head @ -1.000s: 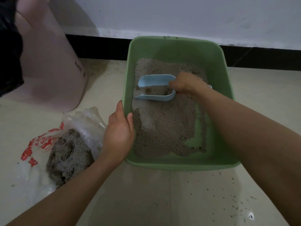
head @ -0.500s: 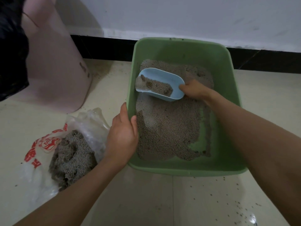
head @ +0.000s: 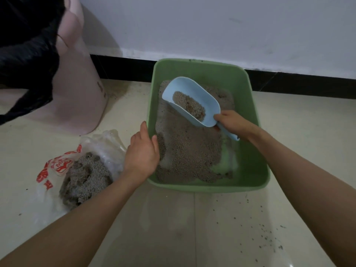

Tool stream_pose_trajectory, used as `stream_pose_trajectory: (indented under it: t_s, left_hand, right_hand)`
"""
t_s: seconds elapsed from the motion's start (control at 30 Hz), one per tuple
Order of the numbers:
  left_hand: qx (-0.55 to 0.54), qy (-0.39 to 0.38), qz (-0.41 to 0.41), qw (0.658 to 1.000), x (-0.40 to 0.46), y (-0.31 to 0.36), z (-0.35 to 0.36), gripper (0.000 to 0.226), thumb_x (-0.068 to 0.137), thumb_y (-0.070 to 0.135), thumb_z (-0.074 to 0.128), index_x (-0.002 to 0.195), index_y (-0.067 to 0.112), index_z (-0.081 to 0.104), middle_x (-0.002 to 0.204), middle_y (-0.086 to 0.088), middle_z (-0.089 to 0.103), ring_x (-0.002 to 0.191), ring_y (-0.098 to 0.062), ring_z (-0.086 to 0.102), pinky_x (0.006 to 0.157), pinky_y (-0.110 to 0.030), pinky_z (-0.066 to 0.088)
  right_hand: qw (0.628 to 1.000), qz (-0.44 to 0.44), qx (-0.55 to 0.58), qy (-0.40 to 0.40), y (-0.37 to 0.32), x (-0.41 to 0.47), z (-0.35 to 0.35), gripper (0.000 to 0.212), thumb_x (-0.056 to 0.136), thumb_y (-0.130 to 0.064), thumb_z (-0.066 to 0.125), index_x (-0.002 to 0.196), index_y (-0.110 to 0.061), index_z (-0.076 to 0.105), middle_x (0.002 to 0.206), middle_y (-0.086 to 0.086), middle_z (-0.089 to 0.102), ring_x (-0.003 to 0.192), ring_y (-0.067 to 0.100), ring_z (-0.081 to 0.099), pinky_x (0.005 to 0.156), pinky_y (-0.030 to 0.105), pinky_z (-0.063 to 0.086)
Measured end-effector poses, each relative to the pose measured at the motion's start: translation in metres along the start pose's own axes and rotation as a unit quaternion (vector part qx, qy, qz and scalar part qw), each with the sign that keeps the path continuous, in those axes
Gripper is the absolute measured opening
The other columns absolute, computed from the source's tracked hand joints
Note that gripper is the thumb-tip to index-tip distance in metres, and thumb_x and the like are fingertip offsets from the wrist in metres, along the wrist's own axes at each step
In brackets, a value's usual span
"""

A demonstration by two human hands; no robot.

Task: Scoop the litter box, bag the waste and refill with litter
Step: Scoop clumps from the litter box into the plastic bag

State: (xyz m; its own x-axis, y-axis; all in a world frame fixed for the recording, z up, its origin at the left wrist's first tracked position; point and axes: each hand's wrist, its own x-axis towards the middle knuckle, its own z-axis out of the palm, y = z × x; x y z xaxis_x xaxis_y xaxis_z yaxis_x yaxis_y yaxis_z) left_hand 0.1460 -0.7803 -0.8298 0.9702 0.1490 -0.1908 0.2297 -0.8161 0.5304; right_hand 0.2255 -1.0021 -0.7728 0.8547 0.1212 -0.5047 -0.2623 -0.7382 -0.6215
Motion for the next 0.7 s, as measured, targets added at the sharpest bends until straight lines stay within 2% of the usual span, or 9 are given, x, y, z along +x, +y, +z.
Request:
stream_pose_trajectory:
  t_s: [0.1, 0.2, 0.23, 0.3, 0.37, 0.47, 0.53, 0.63, 0.7]
  left_hand:
    - [0.008, -0.061, 0.025, 0.998, 0.002, -0.01, -0.006, 0.056, 0.099, 0.034, 0.025, 0.146, 0.006, 0.012, 0.135, -0.023, 0.039, 0.125, -0.036, 0.035, 0.103, -0.046, 0.033]
    - [0.028, -0.114, 0.067, 0.991, -0.003, -0.029, -0.026, 0.052, 0.1, 0.033, 0.022, 0.143, 0.005, 0.025, 0.139, -0.021, 0.038, 0.13, -0.033, 0.032, 0.11, -0.038, 0.024]
    - [0.031, -0.125, 0.086, 0.988, -0.005, -0.036, -0.037, 0.05, 0.1, 0.032, 0.022, 0.138, 0.003, 0.034, 0.136, -0.022, 0.043, 0.128, -0.033, 0.035, 0.108, -0.034, 0.024]
    - [0.017, -0.114, 0.126, 0.985, -0.01, -0.051, -0.062, 0.053, 0.095, 0.034, 0.022, 0.115, -0.001, 0.056, 0.116, -0.024, 0.058, 0.113, -0.036, 0.05, 0.093, -0.032, 0.031]
    - [0.018, -0.08, 0.13, 0.988, -0.015, -0.075, -0.084, 0.051, 0.088, 0.031, 0.027, 0.103, -0.002, 0.062, 0.107, -0.025, 0.062, 0.104, -0.036, 0.056, 0.087, -0.033, 0.036]
    - [0.071, -0.015, 0.066, 0.995, -0.021, -0.117, -0.104, 0.038, 0.092, 0.021, 0.041, 0.124, 0.004, 0.054, 0.122, -0.023, 0.055, 0.116, -0.037, 0.048, 0.098, -0.039, 0.038]
    - [0.095, 0.008, 0.013, 0.995, -0.028, -0.141, -0.111, 0.045, 0.091, 0.018, 0.048, 0.134, 0.005, 0.043, 0.131, -0.024, 0.046, 0.122, -0.04, 0.041, 0.1, -0.045, 0.037]
    - [0.082, -0.013, -0.074, 0.994, -0.035, -0.173, -0.123, 0.06, 0.088, 0.025, 0.056, 0.14, 0.005, 0.032, 0.135, -0.027, 0.038, 0.124, -0.043, 0.038, 0.102, -0.047, 0.036]
    - [0.066, -0.036, -0.122, 0.99, -0.04, -0.189, -0.129, 0.057, 0.087, 0.033, 0.058, 0.134, 0.005, 0.041, 0.128, -0.026, 0.048, 0.118, -0.041, 0.047, 0.098, -0.043, 0.04]
  right_hand:
    - [1.0, -0.017, 0.02, -0.011, -0.007, -0.019, 0.001, 0.036, 0.101, -0.023, 0.035, 0.076, -0.007, 0.056, 0.072, 0.003, 0.054, 0.06, 0.011, 0.047, 0.06, 0.02, 0.038]
    - [0.998, -0.046, 0.029, -0.016, -0.024, -0.043, 0.007, 0.037, 0.101, -0.027, 0.036, 0.074, -0.013, 0.058, 0.07, 0.0, 0.056, 0.058, 0.008, 0.051, 0.061, 0.02, 0.042]
    - [0.997, -0.056, 0.039, -0.023, -0.031, -0.051, 0.011, 0.037, 0.101, -0.027, 0.037, 0.073, -0.014, 0.058, 0.07, 0.0, 0.056, 0.055, 0.005, 0.053, 0.059, 0.017, 0.044]
    - [0.995, -0.066, 0.053, -0.045, -0.046, -0.067, 0.02, 0.036, 0.1, -0.028, 0.039, 0.074, -0.012, 0.057, 0.068, 0.001, 0.056, 0.048, 0.001, 0.053, 0.053, 0.012, 0.045]
    - [0.993, -0.059, 0.064, -0.075, -0.059, -0.082, 0.037, 0.034, 0.1, -0.03, 0.04, 0.078, -0.009, 0.057, 0.07, 0.003, 0.056, 0.052, 0.008, 0.053, 0.053, 0.017, 0.045]
    - [0.989, -0.034, 0.093, -0.112, -0.074, -0.102, 0.071, 0.033, 0.099, -0.028, 0.043, 0.074, -0.01, 0.057, 0.067, 0.005, 0.055, 0.054, 0.016, 0.048, 0.051, 0.021, 0.043]
    - [0.983, -0.007, 0.112, -0.143, -0.083, -0.11, 0.096, 0.033, 0.097, -0.025, 0.045, 0.071, -0.01, 0.059, 0.064, 0.006, 0.055, 0.051, 0.017, 0.046, 0.049, 0.024, 0.042]
    - [0.986, 0.016, 0.017, -0.166, -0.098, -0.114, 0.122, 0.035, 0.097, -0.025, 0.046, 0.068, -0.007, 0.058, 0.058, 0.004, 0.054, 0.041, 0.013, 0.046, 0.043, 0.02, 0.041]
    - [0.983, 0.001, -0.073, -0.167, -0.113, -0.115, 0.132, 0.039, 0.097, -0.025, 0.044, 0.063, -0.008, 0.055, 0.054, 0.003, 0.052, 0.034, 0.008, 0.043, 0.039, 0.016, 0.038]
